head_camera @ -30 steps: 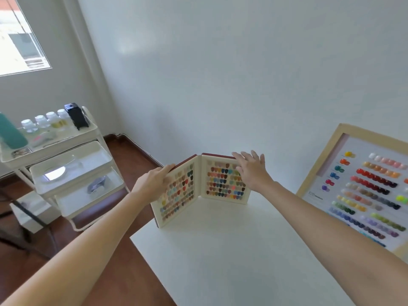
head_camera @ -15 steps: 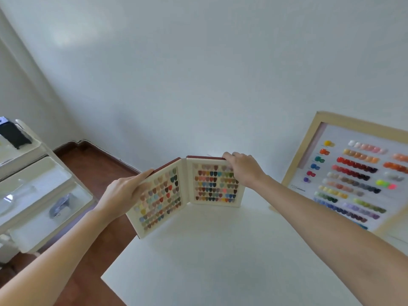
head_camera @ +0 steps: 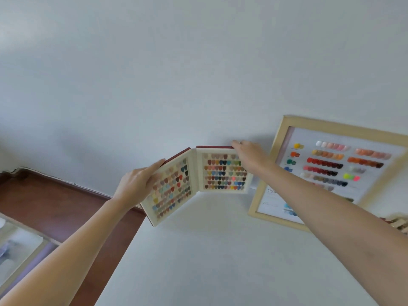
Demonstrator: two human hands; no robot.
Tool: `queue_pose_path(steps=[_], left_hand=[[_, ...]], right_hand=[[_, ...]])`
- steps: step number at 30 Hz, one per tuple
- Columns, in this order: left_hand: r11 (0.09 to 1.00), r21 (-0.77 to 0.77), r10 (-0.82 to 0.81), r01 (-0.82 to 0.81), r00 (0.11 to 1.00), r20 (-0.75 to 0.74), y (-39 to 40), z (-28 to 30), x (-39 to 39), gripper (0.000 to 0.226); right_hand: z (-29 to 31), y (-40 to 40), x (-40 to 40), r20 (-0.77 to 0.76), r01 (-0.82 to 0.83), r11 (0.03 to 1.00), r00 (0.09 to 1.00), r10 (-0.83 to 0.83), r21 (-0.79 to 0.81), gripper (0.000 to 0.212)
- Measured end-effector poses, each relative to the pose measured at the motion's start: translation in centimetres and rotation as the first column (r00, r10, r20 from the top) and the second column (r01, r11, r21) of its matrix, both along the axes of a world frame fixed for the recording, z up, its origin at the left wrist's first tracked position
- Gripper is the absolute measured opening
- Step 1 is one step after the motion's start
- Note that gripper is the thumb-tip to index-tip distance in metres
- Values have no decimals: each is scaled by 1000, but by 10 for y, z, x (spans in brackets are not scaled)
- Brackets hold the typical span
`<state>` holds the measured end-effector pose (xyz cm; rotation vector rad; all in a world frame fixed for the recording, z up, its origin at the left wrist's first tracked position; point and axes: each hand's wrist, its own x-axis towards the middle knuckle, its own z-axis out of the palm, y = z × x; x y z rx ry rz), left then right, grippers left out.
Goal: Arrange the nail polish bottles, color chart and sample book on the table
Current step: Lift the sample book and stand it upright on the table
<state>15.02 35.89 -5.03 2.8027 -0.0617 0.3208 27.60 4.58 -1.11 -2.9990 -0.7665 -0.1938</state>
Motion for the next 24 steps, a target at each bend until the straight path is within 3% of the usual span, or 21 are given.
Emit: queue_pose_path(steps=[14, 20, 24], left_hand=[[990, 21, -142, 142, 990, 18, 4, -10, 46, 44], [994, 29, -102, 104, 992, -69, 0, -1, 46, 51], [994, 9, -109, 109, 990, 89, -25, 17, 31, 59]], right_hand=[[-11, -6, 15, -26, 111, 994, 993, -111, -10, 28], [-5, -2, 4, 40, 103, 990, 993, -107, 93, 34], [1, -8, -23, 88, 34, 983, 995, -51, 181, 46]])
